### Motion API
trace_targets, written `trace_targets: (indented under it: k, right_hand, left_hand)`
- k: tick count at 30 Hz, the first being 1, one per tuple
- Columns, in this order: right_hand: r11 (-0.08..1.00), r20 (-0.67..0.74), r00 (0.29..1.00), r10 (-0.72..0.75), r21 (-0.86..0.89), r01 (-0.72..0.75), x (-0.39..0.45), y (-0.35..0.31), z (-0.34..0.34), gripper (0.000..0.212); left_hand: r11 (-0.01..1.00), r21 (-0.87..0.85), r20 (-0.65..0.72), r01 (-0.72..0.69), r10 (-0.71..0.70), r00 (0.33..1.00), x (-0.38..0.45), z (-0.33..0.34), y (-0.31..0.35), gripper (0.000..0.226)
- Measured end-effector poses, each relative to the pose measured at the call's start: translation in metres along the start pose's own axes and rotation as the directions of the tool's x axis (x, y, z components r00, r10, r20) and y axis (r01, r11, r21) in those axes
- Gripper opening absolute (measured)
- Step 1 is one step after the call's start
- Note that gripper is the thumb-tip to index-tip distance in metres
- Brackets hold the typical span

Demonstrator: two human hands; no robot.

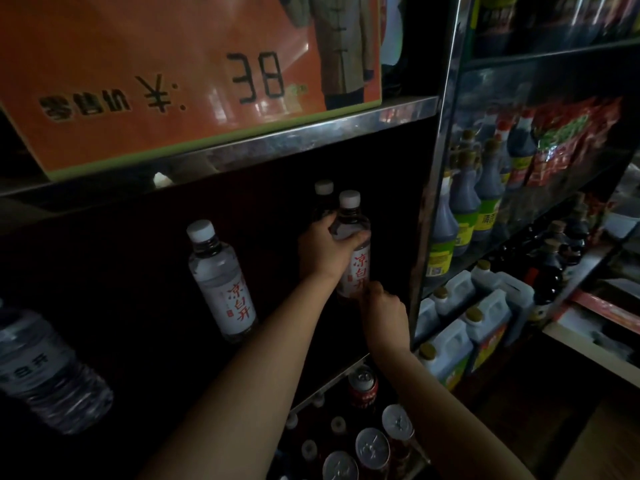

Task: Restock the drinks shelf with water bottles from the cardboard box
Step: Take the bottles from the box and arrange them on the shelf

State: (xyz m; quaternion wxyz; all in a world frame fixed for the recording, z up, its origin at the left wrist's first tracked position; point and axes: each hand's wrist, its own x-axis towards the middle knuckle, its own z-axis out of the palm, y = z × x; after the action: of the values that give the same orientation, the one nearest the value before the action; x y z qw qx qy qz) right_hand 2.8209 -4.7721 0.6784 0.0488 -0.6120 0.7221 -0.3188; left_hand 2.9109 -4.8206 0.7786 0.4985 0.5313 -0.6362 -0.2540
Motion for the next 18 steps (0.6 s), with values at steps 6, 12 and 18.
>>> trace_targets:
  k: [6,12,18]
  right_hand:
    - [0.997,-0.019,0.997,0.074,0.017,-0.074,-0.006,-0.015,-0.010,0.017]
    - [0.919,0.039,0.974,0.222,0.326,-0.222,-0.018,-0.032,-0.024,0.023]
    - [0.707,0.280,0.960,-0.012,0.681,-0.189,-0.026,-0.074,-0.027,0.043]
  left_hand:
    - [0.971,0.240,0.112,-0.012,-0.015,0.994,-0.007,-0.018,0.015,0.055]
    - [0.953,0.281,0.142,-0.111,0.073,0.987,-0.036,-0.085,0.025,0.043]
    - [0.994,-0.036,-0.116,0.102,-0.105,0.988,-0.043,-0.186,-0.010,0.026]
